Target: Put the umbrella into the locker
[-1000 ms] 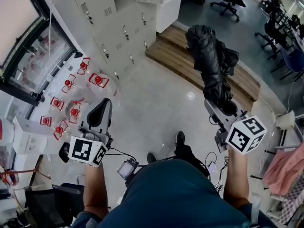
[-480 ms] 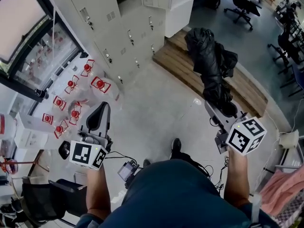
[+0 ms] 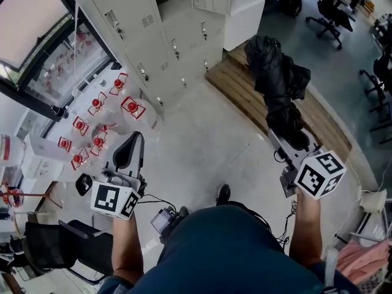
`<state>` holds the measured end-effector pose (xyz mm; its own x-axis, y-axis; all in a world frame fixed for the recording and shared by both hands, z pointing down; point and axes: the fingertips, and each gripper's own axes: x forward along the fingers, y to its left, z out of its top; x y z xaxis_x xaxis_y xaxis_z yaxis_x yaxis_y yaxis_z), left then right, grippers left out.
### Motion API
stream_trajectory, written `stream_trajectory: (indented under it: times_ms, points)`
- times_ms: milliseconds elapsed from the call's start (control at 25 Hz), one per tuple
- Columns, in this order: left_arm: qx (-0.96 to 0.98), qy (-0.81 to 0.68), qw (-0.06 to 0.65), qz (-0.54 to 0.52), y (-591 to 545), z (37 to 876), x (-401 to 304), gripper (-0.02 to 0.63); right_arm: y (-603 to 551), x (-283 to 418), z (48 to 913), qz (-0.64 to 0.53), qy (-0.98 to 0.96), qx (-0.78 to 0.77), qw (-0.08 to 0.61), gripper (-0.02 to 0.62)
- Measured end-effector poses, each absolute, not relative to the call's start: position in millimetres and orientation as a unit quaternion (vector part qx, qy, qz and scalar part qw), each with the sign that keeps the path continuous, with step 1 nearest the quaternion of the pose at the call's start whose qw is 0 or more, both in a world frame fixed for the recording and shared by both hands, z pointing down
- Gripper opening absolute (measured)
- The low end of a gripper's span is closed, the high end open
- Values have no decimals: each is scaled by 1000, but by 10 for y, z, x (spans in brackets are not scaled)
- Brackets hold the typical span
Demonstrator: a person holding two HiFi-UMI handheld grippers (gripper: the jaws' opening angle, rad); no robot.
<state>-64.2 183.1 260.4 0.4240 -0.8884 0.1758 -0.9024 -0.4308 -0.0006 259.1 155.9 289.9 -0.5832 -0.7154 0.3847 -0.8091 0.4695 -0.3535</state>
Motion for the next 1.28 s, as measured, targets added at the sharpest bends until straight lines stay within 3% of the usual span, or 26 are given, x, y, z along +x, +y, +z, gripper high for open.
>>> stream_trajectory:
  times_ms: [760, 1040, 1280]
  points:
    - [832, -547, 42, 79, 1425, 2686, -138, 25, 1058, 3023, 3072, 256, -864, 425, 85, 216]
    - [864, -502, 3, 49, 1908, 3311, 180, 25, 1945, 3244, 3742, 225, -857, 461, 57, 216]
    - [890, -454, 12, 34, 1021, 3284, -97, 25, 1530, 2926, 3677, 235, -828, 505, 59, 217]
